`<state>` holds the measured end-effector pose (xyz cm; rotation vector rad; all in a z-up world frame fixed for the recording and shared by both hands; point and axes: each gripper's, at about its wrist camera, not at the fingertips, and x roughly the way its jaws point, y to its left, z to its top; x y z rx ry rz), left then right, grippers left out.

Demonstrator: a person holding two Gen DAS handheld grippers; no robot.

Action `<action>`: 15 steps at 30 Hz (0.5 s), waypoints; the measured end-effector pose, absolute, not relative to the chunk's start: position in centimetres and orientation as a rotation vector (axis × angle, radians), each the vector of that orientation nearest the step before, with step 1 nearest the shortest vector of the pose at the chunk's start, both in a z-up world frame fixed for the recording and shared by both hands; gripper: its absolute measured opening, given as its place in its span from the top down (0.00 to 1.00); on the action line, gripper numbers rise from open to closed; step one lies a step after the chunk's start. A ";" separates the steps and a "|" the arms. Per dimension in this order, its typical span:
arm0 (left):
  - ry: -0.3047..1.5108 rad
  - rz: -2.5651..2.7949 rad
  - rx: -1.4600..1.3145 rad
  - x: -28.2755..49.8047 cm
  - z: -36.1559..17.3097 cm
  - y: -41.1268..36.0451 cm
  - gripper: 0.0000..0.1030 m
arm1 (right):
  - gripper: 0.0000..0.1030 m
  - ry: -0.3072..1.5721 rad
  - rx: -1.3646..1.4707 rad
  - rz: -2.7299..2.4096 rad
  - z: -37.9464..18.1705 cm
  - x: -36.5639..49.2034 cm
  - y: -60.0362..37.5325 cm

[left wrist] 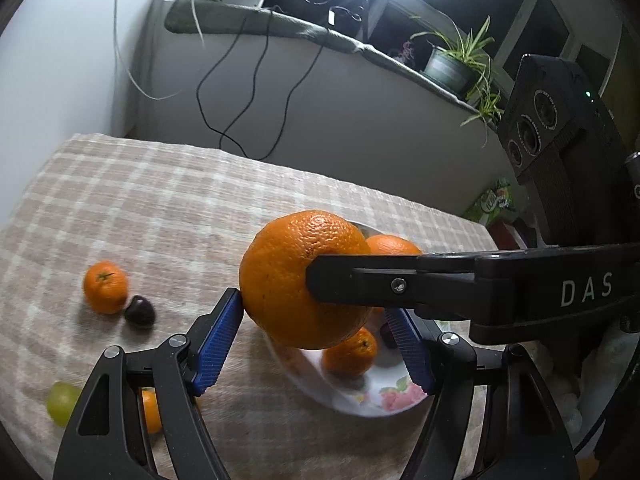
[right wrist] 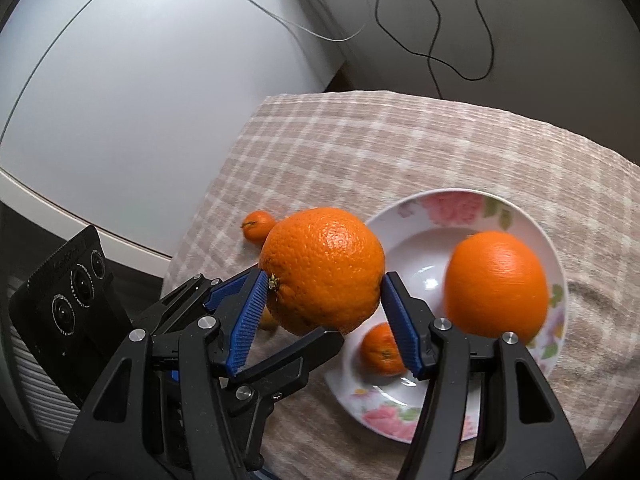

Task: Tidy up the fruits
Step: 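Lower the large tangerine onto the white plate and open the right tool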

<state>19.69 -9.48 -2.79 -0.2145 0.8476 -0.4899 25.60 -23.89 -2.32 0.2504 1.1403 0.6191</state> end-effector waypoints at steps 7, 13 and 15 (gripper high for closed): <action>0.873 -0.504 -0.189 20.2 -3.3 -11.1 0.33 | 0.40 1.149 0.247 0.589 -2.8 26.4 -25.6; 0.886 -0.498 -0.172 20.4 -3.5 -11.3 0.35 | 0.40 1.147 0.243 0.585 -3.2 26.7 -25.8; 0.890 -0.494 -0.173 20.5 -3.6 -11.3 0.35 | 0.40 1.145 0.226 0.583 -3.1 26.6 -25.7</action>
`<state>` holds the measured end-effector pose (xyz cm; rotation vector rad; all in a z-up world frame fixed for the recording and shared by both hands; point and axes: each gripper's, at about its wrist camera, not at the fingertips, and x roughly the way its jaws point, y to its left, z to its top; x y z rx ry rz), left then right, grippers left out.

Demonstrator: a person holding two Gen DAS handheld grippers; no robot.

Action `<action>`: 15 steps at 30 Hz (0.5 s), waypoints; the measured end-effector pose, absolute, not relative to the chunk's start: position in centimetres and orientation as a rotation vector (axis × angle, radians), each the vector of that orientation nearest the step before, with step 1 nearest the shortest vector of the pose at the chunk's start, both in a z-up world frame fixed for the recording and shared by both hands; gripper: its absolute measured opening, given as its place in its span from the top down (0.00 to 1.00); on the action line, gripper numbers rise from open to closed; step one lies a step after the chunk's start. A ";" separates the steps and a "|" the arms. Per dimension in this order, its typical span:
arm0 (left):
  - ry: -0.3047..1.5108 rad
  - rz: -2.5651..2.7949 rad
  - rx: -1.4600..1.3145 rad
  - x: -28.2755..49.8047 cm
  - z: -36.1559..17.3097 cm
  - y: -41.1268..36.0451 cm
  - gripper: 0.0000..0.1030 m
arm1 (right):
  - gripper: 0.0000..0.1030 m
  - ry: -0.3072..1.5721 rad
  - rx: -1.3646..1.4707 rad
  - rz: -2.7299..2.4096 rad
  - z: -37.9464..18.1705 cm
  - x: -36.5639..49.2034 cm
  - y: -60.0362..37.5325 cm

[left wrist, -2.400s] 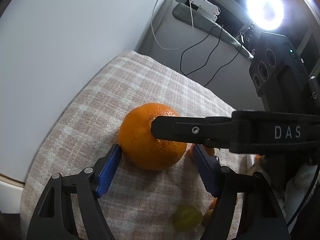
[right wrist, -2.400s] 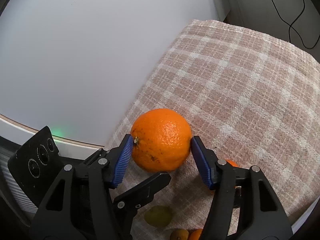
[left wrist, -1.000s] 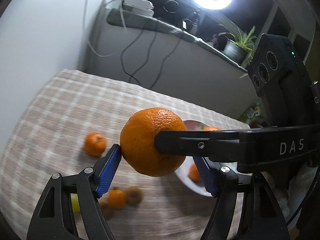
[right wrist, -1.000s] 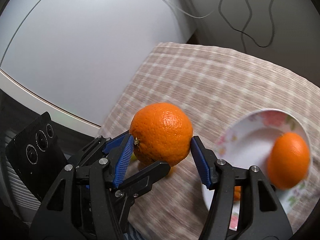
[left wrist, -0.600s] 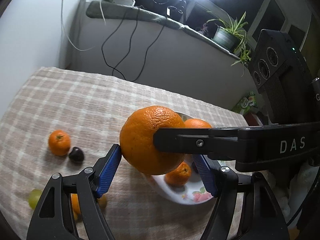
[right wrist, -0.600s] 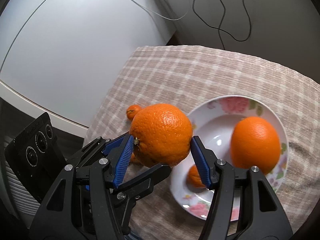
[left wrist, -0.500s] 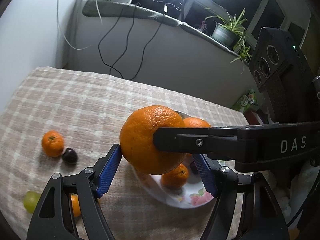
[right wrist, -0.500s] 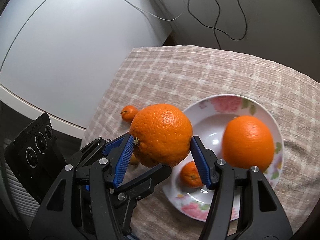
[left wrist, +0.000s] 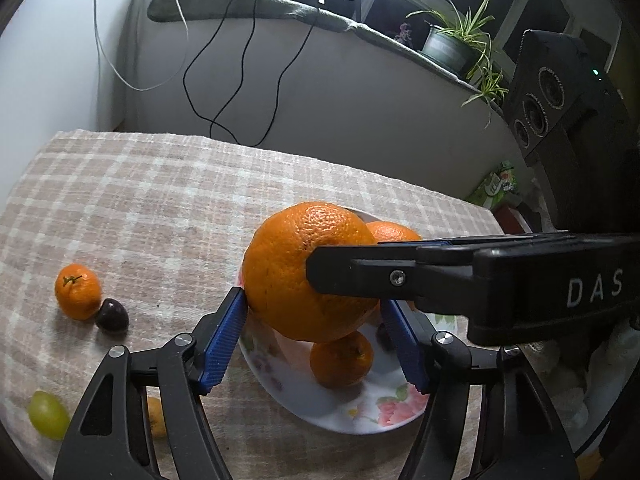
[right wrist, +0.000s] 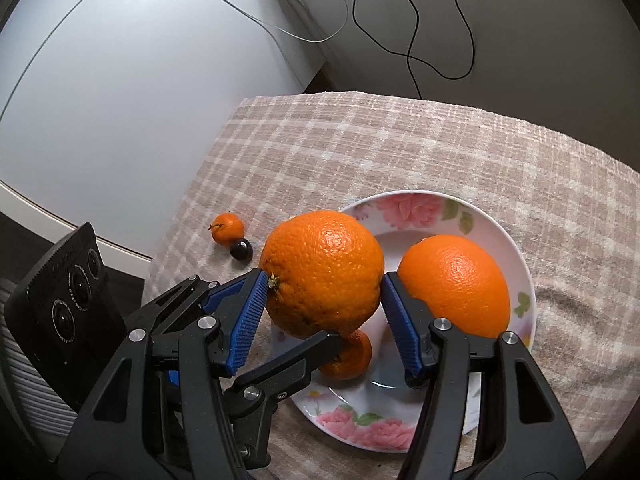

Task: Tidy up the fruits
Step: 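Lower the large tangerine onto the white plate and open the right tool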

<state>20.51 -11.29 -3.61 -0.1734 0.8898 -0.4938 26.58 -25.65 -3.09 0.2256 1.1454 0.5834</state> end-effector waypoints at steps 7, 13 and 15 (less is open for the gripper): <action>0.883 -0.475 -0.158 20.5 -3.7 -11.2 0.35 | 0.40 1.135 0.184 0.566 -3.0 26.4 -25.2; 0.854 -0.474 -0.147 20.2 -2.6 -11.2 0.35 | 0.40 1.102 0.184 0.572 -2.0 26.4 -25.5; 0.854 -0.474 -0.149 20.1 -2.6 -11.1 0.35 | 0.40 1.097 0.186 0.572 -1.9 26.3 -25.5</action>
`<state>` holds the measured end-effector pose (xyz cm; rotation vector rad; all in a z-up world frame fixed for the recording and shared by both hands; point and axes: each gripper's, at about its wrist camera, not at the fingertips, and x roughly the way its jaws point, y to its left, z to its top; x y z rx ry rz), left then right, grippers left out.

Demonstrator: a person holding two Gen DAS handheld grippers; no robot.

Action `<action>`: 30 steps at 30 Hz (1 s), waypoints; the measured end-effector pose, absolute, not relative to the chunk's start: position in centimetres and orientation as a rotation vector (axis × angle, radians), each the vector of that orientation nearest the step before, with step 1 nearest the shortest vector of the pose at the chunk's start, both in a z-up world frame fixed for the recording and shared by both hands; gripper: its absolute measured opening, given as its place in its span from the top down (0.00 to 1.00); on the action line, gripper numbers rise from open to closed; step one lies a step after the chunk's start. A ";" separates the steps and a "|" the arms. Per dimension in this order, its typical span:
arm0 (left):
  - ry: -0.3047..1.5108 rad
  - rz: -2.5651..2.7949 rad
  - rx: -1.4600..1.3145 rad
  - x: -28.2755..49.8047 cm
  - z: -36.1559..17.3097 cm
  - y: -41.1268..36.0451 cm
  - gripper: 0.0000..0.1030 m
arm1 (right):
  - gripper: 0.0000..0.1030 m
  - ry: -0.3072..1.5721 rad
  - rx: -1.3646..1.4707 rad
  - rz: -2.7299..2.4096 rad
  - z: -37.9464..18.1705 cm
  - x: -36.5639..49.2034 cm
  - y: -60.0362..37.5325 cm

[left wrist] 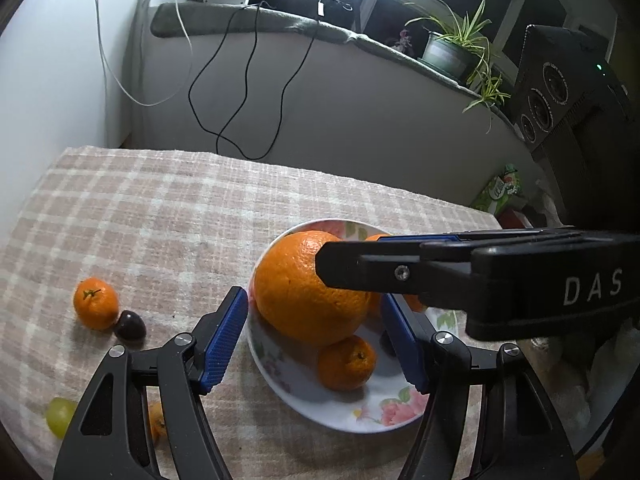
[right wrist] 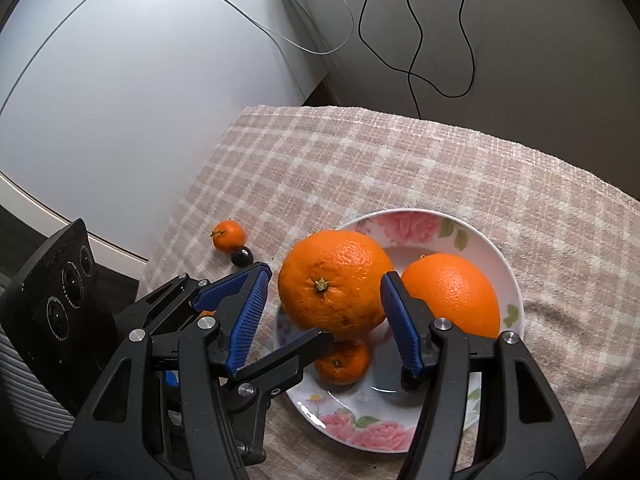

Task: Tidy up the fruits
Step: 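Lower the large tangerine onto the white plate and open the right tool, then withdraw both tools from the plate toward the loose fruit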

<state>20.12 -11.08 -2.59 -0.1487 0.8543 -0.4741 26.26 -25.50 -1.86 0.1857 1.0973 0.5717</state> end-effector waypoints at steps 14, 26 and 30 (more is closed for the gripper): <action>0.841 -0.469 -0.143 18.0 -2.3 -9.8 0.35 | 0.40 1.045 0.185 0.559 -1.3 24.4 -26.3; 0.752 -0.432 -0.136 13.5 -2.0 -4.6 0.34 | 0.39 0.900 0.099 0.549 0.0 20.1 -25.7; 0.746 -0.370 -0.150 12.0 -2.5 -1.7 0.34 | 0.35 0.814 0.046 0.575 0.7 17.6 -24.5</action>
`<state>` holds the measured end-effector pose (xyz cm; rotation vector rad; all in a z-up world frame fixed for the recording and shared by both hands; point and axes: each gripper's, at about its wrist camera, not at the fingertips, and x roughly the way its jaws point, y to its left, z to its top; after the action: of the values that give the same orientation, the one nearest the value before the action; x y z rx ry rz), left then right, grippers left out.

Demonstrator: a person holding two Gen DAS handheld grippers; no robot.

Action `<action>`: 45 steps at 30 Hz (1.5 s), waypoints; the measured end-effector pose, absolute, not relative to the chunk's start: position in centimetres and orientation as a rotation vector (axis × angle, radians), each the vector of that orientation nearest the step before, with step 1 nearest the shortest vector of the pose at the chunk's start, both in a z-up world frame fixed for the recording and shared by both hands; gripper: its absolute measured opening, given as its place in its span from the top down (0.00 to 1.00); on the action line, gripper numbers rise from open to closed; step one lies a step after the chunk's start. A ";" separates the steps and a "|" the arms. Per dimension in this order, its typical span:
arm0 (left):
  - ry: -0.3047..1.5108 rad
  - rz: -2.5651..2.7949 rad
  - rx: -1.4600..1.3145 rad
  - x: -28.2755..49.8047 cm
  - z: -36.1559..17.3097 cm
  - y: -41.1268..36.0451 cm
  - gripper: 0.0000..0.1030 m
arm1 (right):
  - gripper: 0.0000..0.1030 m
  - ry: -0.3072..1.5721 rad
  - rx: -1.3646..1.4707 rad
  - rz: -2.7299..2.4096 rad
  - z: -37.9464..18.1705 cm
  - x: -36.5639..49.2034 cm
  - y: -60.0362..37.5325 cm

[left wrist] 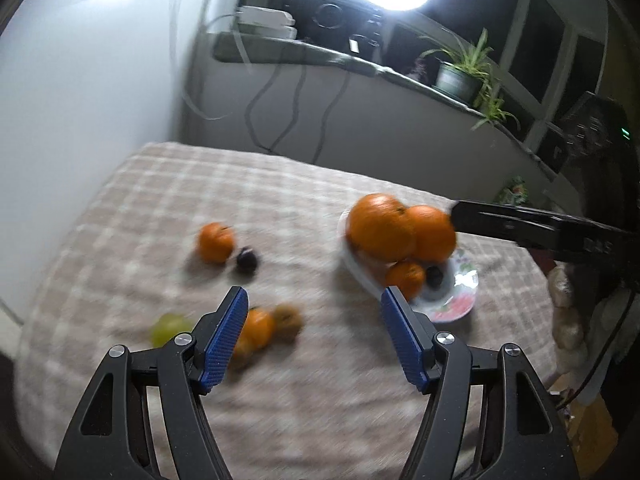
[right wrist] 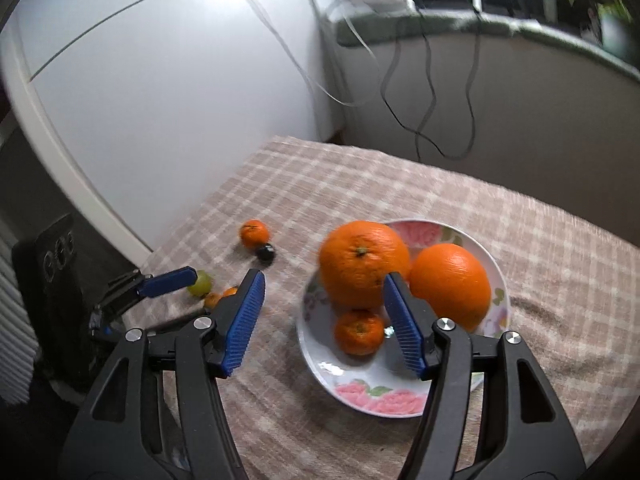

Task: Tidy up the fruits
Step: 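Withdraw both tools from the plate toward the loose fruit, then close the right tool on the brown kiwi while the left tool grasps the green plum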

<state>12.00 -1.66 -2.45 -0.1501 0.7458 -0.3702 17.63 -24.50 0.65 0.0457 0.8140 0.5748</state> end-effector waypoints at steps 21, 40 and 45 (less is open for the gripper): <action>0.784 -0.259 -0.311 10.1 -6.5 6.7 0.45 | 0.46 0.844 -0.033 0.694 -3.9 13.3 -15.6; 0.821 -0.284 -0.301 13.5 -8.0 6.5 0.49 | 0.64 0.877 -0.079 0.539 -8.4 16.3 -12.3; 0.836 -0.291 -0.293 14.0 -8.3 6.2 0.49 | 0.65 0.885 -0.061 0.547 -8.6 16.9 -12.6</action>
<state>14.01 6.16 -8.32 -0.2934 0.8363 -0.2914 16.93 -12.59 -8.57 -0.0611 0.8848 0.5471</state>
